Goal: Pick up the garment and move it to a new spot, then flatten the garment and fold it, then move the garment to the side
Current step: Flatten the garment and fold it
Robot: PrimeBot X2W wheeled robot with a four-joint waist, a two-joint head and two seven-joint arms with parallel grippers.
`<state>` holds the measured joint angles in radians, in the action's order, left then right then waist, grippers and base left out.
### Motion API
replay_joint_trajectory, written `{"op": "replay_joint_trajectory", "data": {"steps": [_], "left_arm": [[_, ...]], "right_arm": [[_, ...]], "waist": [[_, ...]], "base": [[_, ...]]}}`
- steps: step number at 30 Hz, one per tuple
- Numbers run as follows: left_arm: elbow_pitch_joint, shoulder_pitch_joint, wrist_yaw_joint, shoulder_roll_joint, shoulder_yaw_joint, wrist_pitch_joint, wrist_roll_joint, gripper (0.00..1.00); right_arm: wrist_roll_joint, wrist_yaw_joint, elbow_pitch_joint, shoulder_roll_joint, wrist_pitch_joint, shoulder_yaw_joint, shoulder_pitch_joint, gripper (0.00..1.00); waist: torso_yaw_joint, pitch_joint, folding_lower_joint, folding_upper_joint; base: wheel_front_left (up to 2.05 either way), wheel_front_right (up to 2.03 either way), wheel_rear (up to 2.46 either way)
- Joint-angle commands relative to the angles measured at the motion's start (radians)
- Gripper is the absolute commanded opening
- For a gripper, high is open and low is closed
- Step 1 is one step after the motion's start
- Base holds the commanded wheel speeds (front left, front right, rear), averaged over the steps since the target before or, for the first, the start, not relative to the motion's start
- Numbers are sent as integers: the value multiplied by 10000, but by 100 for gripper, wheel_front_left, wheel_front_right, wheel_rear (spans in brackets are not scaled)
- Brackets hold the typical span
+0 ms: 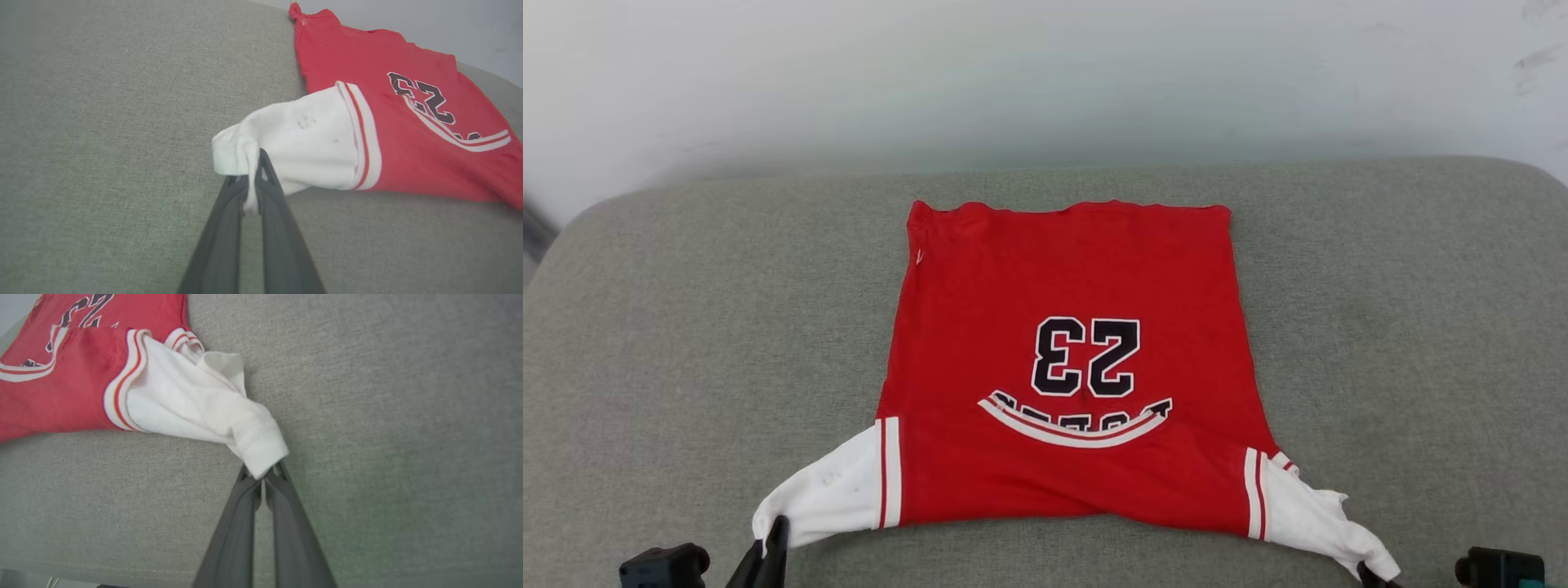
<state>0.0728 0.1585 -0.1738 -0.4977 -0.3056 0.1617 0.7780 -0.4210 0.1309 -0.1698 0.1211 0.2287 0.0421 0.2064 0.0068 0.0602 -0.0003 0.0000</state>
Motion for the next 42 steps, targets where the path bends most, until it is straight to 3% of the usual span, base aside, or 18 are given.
{"op": "replay_joint_trajectory", "data": {"steps": [1, 7, 12, 18, 25, 27, 28, 35, 42], "left_arm": [[-206, 53, -104, 7, -18, 62, -115, 0], [-1067, -262, -378, 92, -239, 113, -492, 0], [-1663, -787, -432, 262, -456, 251, -866, 0], [-2061, -1626, -244, 698, -868, 473, -1226, 0], [-2037, -2741, 180, 1335, -1226, 758, -1517, 0], [-1997, -2878, 253, 1419, -1241, 810, -1532, 0], [-1954, -3136, 418, 1605, -1313, 870, -1597, 0], [-1684, -3713, 865, 2114, -1382, 982, -1690, 0], [-1166, -4027, 1335, 2489, -1322, 1039, -1853, 0]], "right_arm": [[60, -3, 213, -63, -70, 5, -43, 100], [-15, -3, 985, 41, -662, 485, -1103, 100], [124, -3, 639, 440, -461, 1446, -3012, 100], [163, -3, -936, 1537, 1212, 1988, -5868, 100], [895, -3, -2743, 2943, 3569, 1578, -8979, 100], [945, -3, -2995, 2937, 3912, 1592, -9362, 100], [1200, -3, -3339, 3085, 4633, 1534, -10022, 100], [1839, -3, -4013, 2945, 5956, 1547, -11370, 100], [2262, -1, -5009, 2484, 6940, 1801, -11304, 100]], "waist": [[101, -35, 3, 0], [531, 183, 3, 0], [1281, 742, 3, 0], [2309, 1627, 3, 0], [3300, 3004, 3, 0], [3382, 3167, 3, 0], [3598, 3546, 3, 0], [4000, 4356, 3, 0], [4154, 4652, 3, 0]], "base": [[0, 0, 0], [0, 0, 0], [0, 0, 0], [0, 0, 0], [0, 0, 0], [0, 0, 0], [0, 0, 0], [0, 0, 0], [0, 0, 0]]}}
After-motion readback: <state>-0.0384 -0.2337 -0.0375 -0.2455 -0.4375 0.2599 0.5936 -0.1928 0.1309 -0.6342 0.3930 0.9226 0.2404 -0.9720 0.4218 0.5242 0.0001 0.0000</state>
